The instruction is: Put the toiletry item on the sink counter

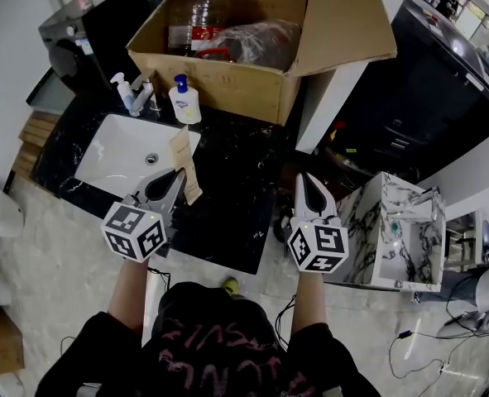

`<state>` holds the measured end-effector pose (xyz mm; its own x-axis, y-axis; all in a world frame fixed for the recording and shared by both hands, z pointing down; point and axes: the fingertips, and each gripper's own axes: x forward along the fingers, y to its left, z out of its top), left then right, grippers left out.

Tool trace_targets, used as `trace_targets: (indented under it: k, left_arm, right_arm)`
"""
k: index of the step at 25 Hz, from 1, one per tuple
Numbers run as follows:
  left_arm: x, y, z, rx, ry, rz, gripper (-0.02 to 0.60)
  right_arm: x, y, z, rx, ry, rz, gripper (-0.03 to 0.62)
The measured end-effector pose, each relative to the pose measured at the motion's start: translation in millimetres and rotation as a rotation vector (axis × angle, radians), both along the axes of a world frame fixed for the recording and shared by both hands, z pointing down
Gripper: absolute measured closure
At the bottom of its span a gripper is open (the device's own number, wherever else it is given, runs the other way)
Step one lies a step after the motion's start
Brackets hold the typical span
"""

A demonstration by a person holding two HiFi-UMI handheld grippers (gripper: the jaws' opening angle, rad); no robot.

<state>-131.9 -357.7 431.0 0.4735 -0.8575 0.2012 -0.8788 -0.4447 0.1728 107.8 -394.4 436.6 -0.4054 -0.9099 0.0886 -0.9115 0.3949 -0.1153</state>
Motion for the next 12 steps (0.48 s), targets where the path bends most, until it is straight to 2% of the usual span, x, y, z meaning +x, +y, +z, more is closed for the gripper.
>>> trace_targets:
  k: [12]
  left_arm:
    - [1.6,-10.0,0.7,-0.02,0.011,0.07,0.578]
  right_arm:
    - [-1.3,6.1,-6.8,0.003,0.002,0.052,0.585]
